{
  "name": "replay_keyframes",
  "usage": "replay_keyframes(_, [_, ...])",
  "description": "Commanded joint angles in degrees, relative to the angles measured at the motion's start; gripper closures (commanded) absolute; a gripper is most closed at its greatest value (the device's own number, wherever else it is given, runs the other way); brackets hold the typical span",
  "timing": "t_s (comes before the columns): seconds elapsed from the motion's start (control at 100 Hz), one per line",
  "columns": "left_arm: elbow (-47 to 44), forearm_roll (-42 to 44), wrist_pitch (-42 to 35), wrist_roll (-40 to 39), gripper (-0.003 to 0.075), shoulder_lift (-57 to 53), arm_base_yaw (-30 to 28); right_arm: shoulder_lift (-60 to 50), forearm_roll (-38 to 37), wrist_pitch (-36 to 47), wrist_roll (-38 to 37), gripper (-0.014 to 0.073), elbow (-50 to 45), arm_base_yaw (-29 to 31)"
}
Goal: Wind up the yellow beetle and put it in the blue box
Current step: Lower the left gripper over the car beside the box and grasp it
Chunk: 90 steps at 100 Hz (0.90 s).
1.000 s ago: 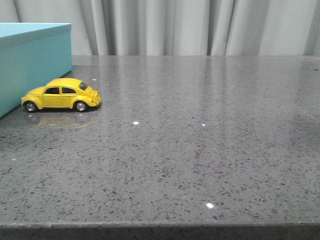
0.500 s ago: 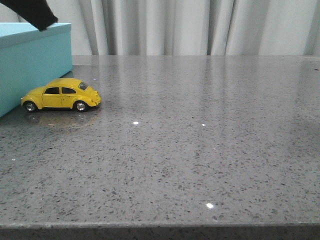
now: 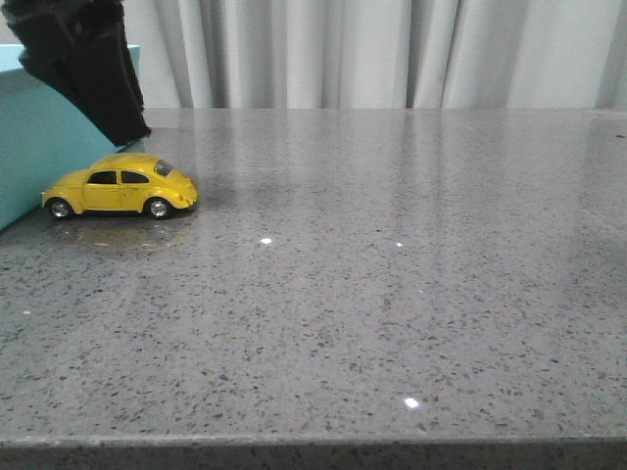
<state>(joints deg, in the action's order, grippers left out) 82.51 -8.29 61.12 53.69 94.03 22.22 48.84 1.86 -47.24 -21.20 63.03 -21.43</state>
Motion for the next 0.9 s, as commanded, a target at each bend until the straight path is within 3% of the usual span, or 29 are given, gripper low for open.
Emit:
replay_keyframes(0.0, [2.03,-1.43,-1.57,0.37,0.0310,-1.17,0.50,-0.61,0.11,4.34,0.74,0.0127,1.35,-0.07])
replay_keyframes(0.62, [2.08,-1.05,-1.91,0.47,0.0318,4.15,0.50,-0.61,0.75,4.39,0.74,0.0127,1.35,-0.07])
replay_keyframes(0.89, [2.21,-1.05,-1.91,0.47,0.0479,4.15,0.50,-0.61,0.75,4.39,0.74,0.0127,1.35,-0.07])
